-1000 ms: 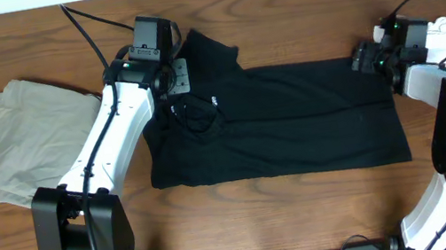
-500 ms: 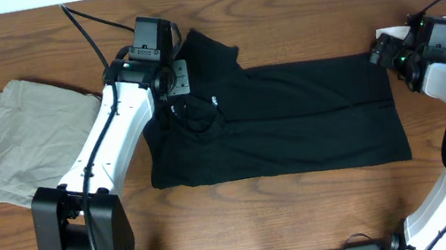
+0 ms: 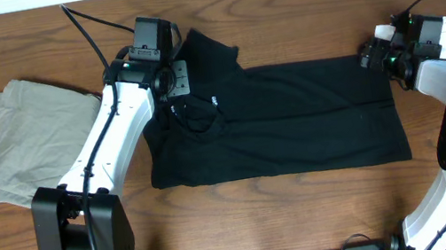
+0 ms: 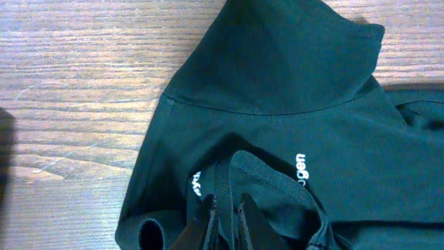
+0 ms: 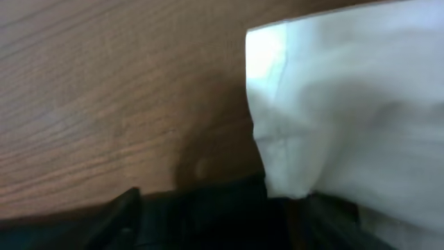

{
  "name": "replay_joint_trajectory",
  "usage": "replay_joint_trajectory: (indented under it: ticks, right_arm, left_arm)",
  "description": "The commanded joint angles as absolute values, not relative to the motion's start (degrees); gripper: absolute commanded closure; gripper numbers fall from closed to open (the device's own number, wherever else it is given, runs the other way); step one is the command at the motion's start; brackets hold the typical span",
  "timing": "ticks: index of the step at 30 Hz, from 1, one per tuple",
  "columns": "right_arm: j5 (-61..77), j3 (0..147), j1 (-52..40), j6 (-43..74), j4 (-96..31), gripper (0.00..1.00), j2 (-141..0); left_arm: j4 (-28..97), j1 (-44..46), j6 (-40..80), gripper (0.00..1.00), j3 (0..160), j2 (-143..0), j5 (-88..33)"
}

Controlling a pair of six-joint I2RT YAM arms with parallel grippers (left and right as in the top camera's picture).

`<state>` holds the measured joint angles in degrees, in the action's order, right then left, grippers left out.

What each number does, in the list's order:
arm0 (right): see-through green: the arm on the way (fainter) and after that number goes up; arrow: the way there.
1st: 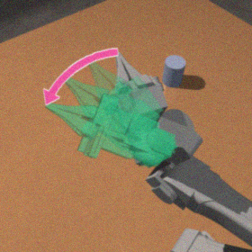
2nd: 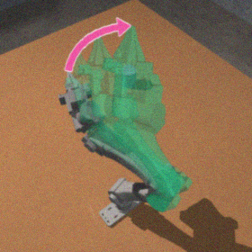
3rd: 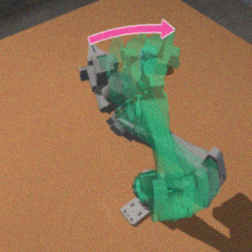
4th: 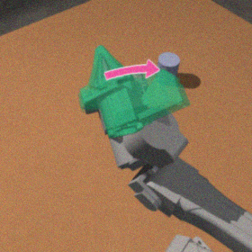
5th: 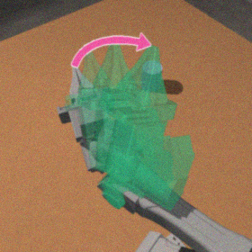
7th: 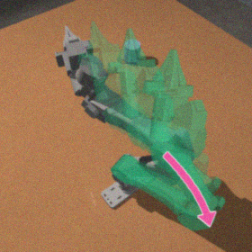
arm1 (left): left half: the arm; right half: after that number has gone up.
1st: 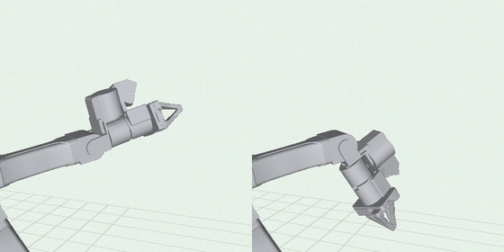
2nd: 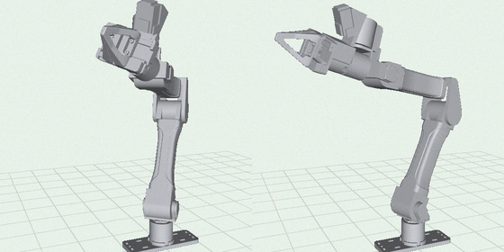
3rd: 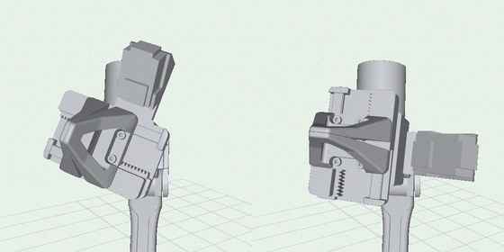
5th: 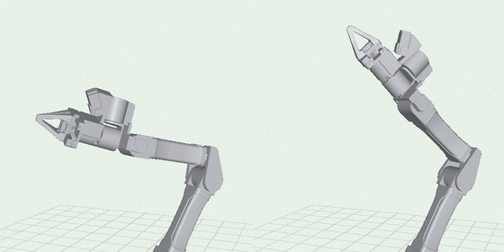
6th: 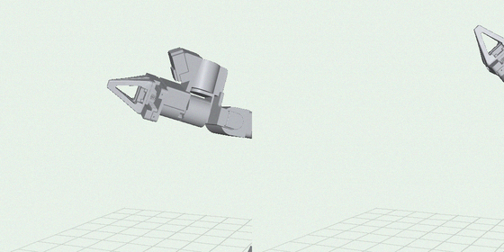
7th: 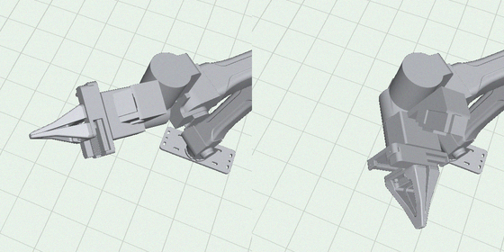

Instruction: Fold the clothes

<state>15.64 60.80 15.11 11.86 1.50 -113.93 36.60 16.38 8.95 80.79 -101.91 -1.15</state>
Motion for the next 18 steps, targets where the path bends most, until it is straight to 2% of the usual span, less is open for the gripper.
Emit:
replay_joint_trajectory:
  ticks: [1, 3, 15, 18]
  right_arm:
    - [16.73, 59.05, 14.66, 12.82, -0.71, 0.46, -116.16]
    - [16.73, 59.05, 14.63, 12.82, -1.58, 0.52, -116.16]
    - [16.97, 59.05, 14.50, 14.17, -3.25, 0.54, -116.16]
    - [16.95, 59.05, 14.55, 14.35, -3.01, 0.62, -116.16]
  left_arm:
    - [36.84, 16.36, 8.34, 0.88, 81.49, -102.74, -1.04]
    - [36.84, 16.36, 8.34, 0.88, 81.49, -102.72, -1.04]
    - [36.84, 16.36, 8.34, 0.88, 81.49, -102.72, -1.04]
    - [36.84, 16.36, 8.34, 0.88, 81.49, -102.72, -1.04]
